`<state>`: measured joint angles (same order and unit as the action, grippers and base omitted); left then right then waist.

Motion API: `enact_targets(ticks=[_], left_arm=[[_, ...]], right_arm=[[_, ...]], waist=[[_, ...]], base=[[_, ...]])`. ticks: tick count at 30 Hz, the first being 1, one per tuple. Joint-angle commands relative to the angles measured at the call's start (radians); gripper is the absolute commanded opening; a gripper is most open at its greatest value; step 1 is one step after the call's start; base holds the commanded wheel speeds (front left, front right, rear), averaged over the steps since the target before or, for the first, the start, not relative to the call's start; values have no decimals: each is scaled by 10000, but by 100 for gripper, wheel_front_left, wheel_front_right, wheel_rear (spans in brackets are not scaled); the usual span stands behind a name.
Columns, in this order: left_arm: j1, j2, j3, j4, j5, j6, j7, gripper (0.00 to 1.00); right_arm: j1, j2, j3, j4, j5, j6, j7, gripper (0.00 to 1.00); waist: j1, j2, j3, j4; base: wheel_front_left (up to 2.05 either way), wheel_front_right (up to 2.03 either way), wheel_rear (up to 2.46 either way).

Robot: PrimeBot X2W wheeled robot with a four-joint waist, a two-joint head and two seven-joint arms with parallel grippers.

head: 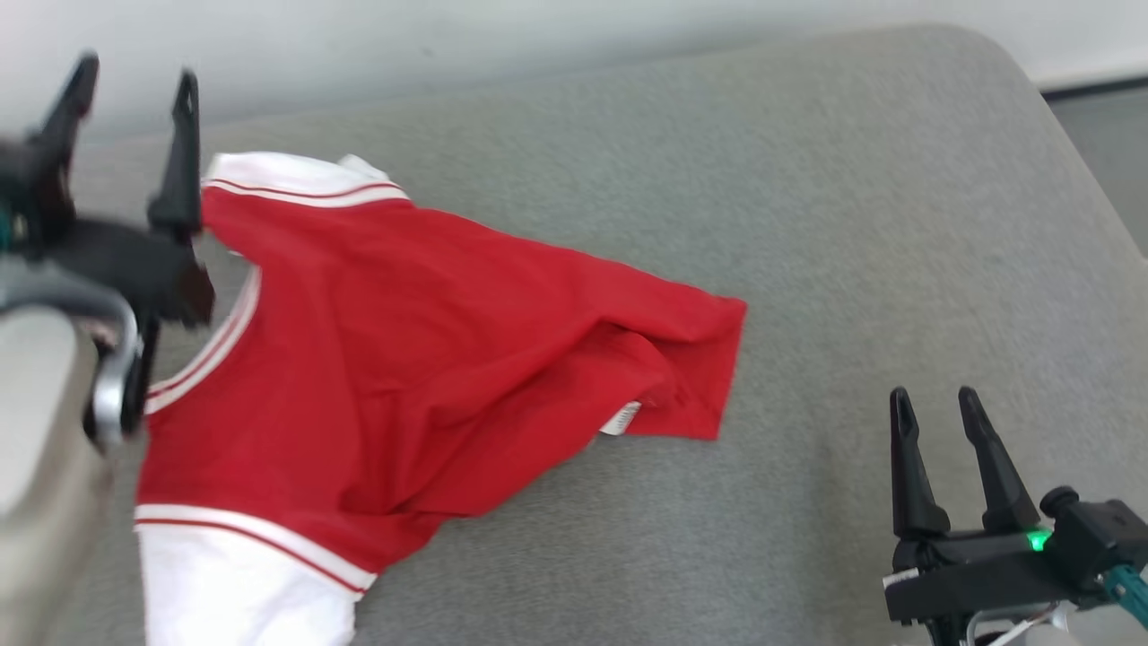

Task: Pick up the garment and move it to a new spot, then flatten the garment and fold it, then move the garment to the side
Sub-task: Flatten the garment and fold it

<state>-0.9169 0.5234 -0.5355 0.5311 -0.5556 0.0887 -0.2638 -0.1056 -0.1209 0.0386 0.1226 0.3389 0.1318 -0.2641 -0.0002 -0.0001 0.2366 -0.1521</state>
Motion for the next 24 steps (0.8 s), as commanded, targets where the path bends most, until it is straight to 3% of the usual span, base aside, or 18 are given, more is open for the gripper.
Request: enact_targets(ticks=[1,6,11,24], left_arm=[[645,-51,337,-494,72,101,-4,100],[2732,-327,1528,-2273,562,339,-8,100],[4561,-817,2423,-3475,1045,298,-9,100],[7972,-2134,3667,-4820,1970,-614,-10,100]], right_arm=[[179,-54,-13,7,-107,-23,-3,100],[433,-141,45,10,-133,-23,-3,100],[642,-242,141,61,-137,-23,-3,100],[1125,-362,328,154,-154,-23,-3,100]], waist=[[2,1,-640,649],[2,1,-1057,1153],[2,1,-1427,1590],[2,1,-2171,2231]], base=[[0,0,0],[0,0,0],[0,0,0],[0,0,0]])
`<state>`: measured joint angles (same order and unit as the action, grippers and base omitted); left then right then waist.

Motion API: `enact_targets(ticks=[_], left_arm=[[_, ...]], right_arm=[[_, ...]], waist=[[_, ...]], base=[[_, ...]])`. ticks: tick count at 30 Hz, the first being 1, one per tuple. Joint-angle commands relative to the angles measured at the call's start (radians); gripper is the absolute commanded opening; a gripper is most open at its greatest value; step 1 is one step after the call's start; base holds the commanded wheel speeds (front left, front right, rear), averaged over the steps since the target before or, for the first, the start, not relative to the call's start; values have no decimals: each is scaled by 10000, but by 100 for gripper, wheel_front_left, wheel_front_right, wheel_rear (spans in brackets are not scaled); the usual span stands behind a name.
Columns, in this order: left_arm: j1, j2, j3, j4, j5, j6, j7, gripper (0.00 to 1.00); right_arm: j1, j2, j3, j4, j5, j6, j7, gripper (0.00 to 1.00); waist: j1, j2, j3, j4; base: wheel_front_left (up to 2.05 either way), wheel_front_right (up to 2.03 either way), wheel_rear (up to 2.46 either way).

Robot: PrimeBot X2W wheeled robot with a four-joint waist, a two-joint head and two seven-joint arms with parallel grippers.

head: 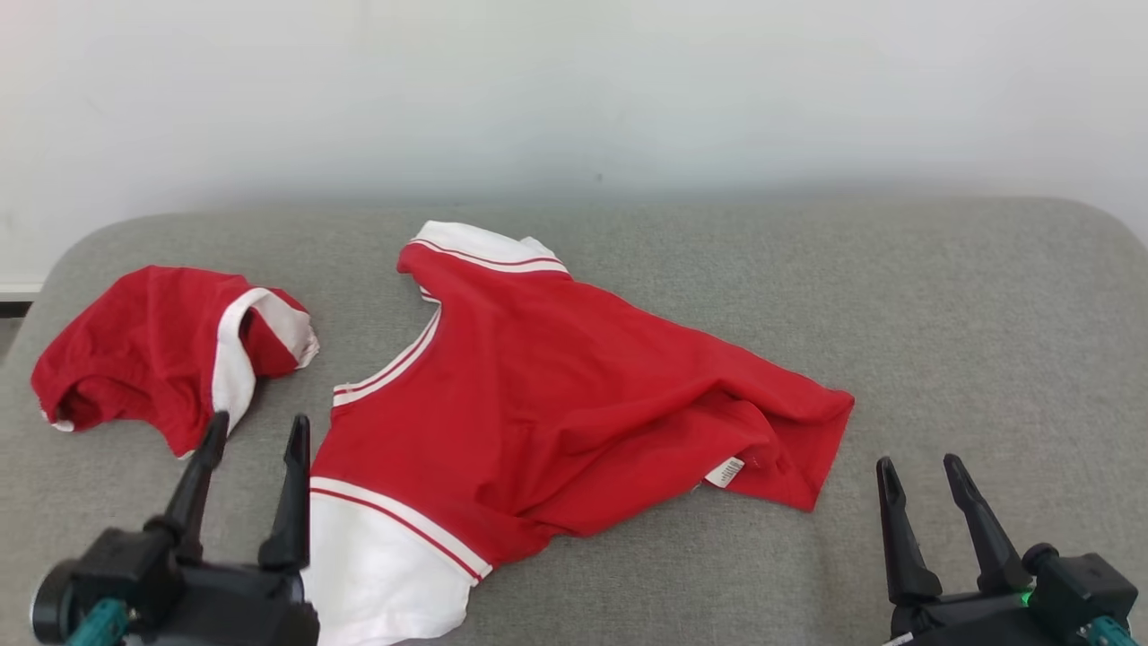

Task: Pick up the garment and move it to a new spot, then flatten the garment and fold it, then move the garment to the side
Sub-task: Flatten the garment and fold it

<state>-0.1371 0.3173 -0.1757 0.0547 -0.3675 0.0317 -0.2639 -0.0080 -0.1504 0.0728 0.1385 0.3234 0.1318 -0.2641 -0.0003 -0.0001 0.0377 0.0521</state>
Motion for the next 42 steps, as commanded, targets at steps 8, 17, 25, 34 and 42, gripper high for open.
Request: enact_targets(ticks=[8,17,25,34,42], left_arm=[[1423,-993,952,-311,519,-486,-8,100],[1998,-1919,1507,-227,1385,-677,-7,100],[1912,-2277,1844,-88,1732,-994,-9,100],[1580,-2522,1953,45,1972,-1239,-7,100],[1251,-2628,1694,153,2130,-1371,-7,100]], right_arm=[[335,-78,61,71,114,-23,-3,100],[336,-15,171,192,180,-23,-3,100],[305,-2,234,274,207,-23,-3,100],[-47,-251,447,553,220,-23,-3,100],[-1318,-942,1056,1645,402,-23,-3,100]], waist=[[3,1,-350,374],[3,1,-268,440],[3,1,-185,411],[3,1,-29,403],[3,1,399,722]], base=[[0,0,0],[0,0,0],[0,0,0],[0,0,0],[0,0,0]])
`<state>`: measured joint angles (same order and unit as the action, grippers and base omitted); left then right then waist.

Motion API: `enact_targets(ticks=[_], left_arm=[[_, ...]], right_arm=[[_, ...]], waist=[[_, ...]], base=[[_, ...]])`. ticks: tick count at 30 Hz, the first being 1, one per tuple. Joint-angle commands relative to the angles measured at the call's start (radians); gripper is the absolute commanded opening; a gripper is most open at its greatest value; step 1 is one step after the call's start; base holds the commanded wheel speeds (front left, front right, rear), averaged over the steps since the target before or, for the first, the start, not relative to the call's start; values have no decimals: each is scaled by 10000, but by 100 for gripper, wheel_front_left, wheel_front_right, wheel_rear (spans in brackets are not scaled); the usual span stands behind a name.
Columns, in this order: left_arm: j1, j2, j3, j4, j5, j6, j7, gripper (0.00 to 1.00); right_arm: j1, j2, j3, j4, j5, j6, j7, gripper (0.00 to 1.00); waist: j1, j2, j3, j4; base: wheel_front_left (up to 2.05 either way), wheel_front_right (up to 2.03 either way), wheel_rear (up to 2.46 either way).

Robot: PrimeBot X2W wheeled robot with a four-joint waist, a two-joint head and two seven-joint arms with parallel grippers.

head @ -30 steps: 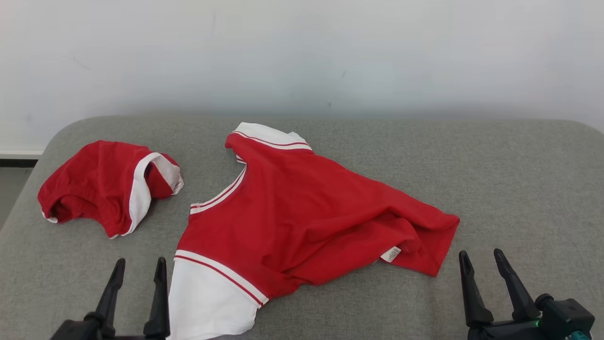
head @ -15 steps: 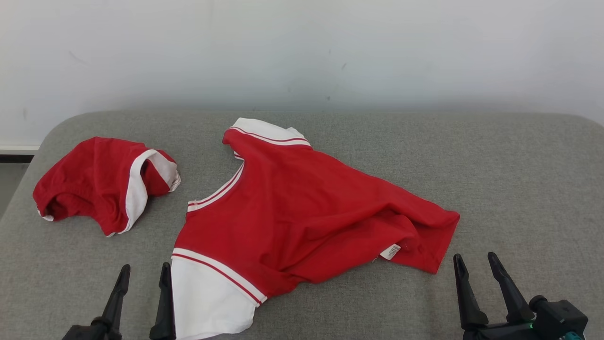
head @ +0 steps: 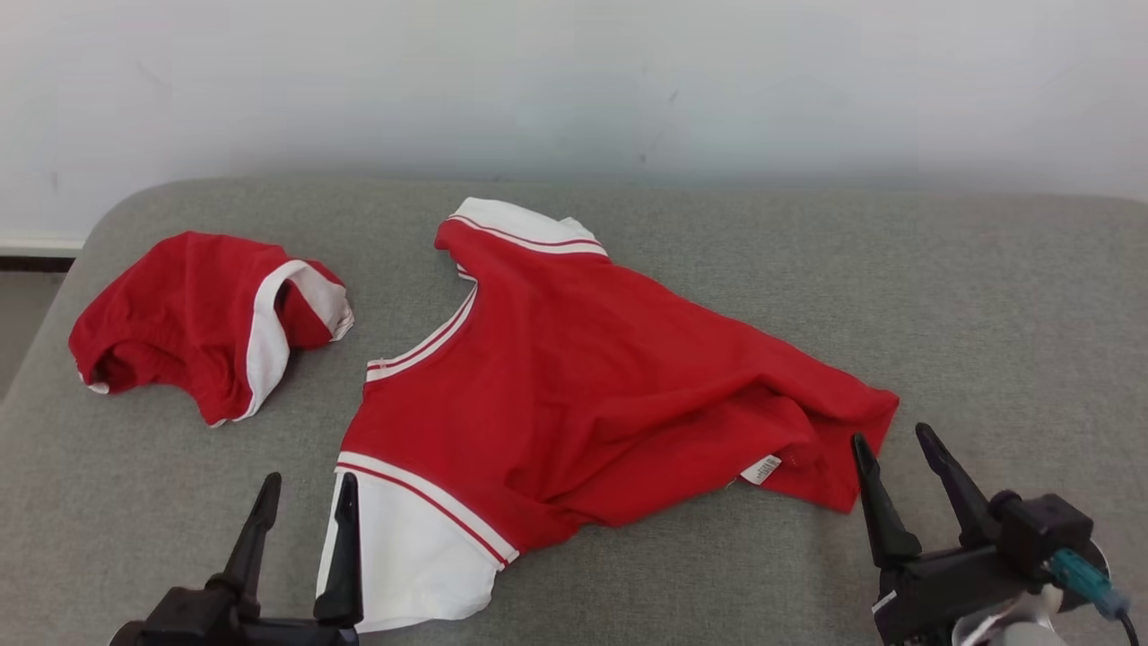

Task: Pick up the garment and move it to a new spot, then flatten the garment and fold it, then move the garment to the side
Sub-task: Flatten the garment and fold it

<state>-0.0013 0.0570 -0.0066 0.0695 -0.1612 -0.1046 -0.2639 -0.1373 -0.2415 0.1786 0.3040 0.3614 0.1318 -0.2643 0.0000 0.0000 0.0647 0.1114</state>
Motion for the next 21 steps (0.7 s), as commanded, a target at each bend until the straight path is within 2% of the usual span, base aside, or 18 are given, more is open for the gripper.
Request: enact_targets(ticks=[1,9,18,19,20,21], left_arm=[[-161,-30,-35,11,80,-10,-7,100],[-568,-66,-423,281,-31,-69,-9,100],[-764,-69,-624,453,-257,7,-7,100],[-761,-68,-626,464,-270,19,-7,100],[-761,-68,-626,464,-270,19,-7,100],[-755,-70,-630,471,-282,30,-7,100]], right_arm=[[-213,-116,136,168,83,-23,1,100],[-1617,-576,996,1948,811,-23,-1,100],[-2221,-617,2143,3659,2178,-23,83,100],[-2242,-634,2295,3757,2350,-23,124,75],[-2242,-634,2295,3757,2350,-23,124,75],[-2270,-650,2435,3834,2514,-23,131,10]], waist=[[0,0,191,186],[0,0,695,864],[0,0,850,1232],[0,0,852,1239],[0,0,852,1239],[0,0,851,1241]], base=[[0,0,0],[0,0,0],[0,0,0],[0,0,0],[0,0,0],[0,0,0]])
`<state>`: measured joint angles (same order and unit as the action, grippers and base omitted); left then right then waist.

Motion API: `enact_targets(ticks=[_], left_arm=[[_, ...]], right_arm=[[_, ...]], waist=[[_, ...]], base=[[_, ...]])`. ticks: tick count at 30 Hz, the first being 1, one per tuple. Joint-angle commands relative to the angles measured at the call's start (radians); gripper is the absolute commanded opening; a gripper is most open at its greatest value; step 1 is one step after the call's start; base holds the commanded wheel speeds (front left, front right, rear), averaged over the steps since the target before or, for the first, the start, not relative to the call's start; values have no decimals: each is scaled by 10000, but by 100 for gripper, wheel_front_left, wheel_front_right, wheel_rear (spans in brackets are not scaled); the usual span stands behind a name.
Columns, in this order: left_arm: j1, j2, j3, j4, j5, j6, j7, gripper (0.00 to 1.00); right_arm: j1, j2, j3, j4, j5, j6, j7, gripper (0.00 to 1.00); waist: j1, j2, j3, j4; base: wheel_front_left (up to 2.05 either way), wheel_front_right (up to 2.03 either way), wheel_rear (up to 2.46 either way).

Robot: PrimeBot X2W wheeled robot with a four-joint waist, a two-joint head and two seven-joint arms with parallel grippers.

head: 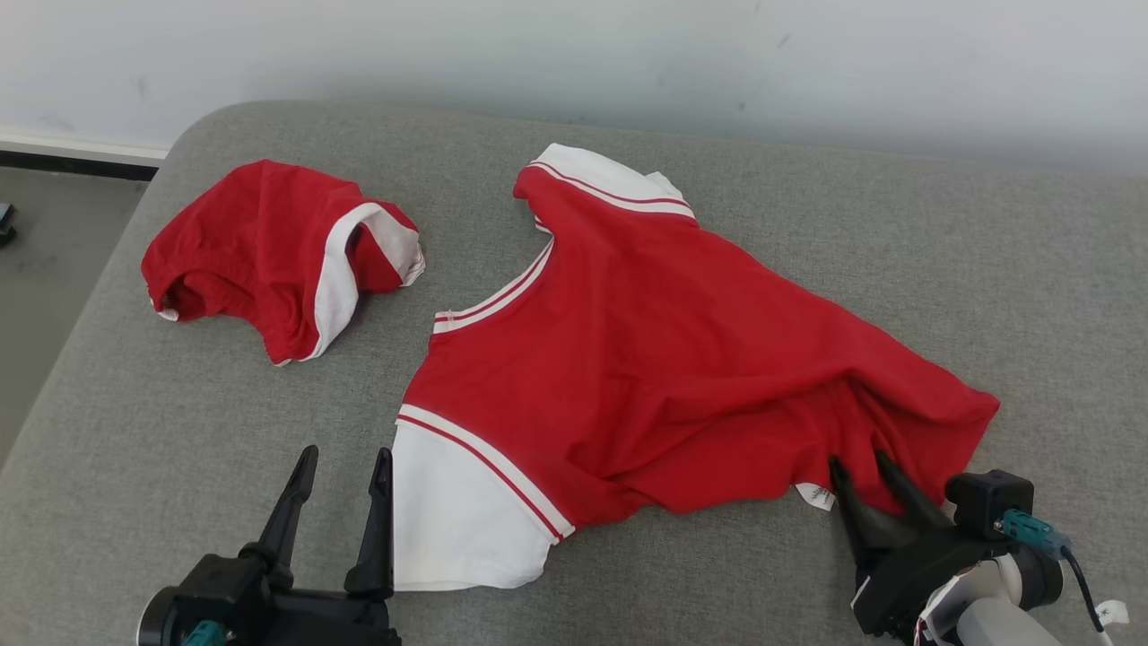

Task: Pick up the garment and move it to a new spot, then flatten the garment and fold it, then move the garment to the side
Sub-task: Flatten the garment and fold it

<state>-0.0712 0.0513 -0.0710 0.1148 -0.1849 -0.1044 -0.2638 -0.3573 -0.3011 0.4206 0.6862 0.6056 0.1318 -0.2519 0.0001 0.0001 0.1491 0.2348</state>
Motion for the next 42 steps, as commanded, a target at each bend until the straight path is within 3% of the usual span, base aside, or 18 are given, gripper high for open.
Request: enact_targets(ticks=[1,10,25,32,37,38,39,42], left_arm=[[-47,-12,12,24,-56,42,-9,100],[143,-9,-16,93,-115,84,-9,100],[447,-10,99,339,-255,76,-9,100],[373,-7,94,439,-234,32,-11,100],[316,-9,86,440,-231,48,-9,100],[343,-9,71,414,-225,76,-9,100],[368,-9,48,398,-217,111,-9,100],[407,-7,43,368,-158,139,-9,100]], right_arm=[[-105,-75,128,68,223,-23,-7,0],[-188,-325,506,-374,477,-23,-140,0],[2656,-849,-942,-3748,-163,-23,-123,0],[4415,-354,-1449,-4933,645,-23,448,0],[5129,-18,-1610,-5121,658,-23,665,0],[5172,7,-1649,-5111,578,-23,668,23],[5188,24,-1686,-5091,492,-23,659,100],[5022,72,-1851,-5143,278,-23,534,100]], waist=[[-1,-1,1,-1],[-1,-1,-208,-461],[-1,-1,-564,-1843],[-1,-1,-514,-2125],[-1,-1,-448,-2157],[-1,-1,-445,-2164],[-1,-1,-448,-2167],[-1,-1,-469,-2153]], base=[[0,0,0],[0,0,0],[0,0,0],[0,0,0],[0,0,0],[0,0,0],[0,0,0],[0,0,0]])
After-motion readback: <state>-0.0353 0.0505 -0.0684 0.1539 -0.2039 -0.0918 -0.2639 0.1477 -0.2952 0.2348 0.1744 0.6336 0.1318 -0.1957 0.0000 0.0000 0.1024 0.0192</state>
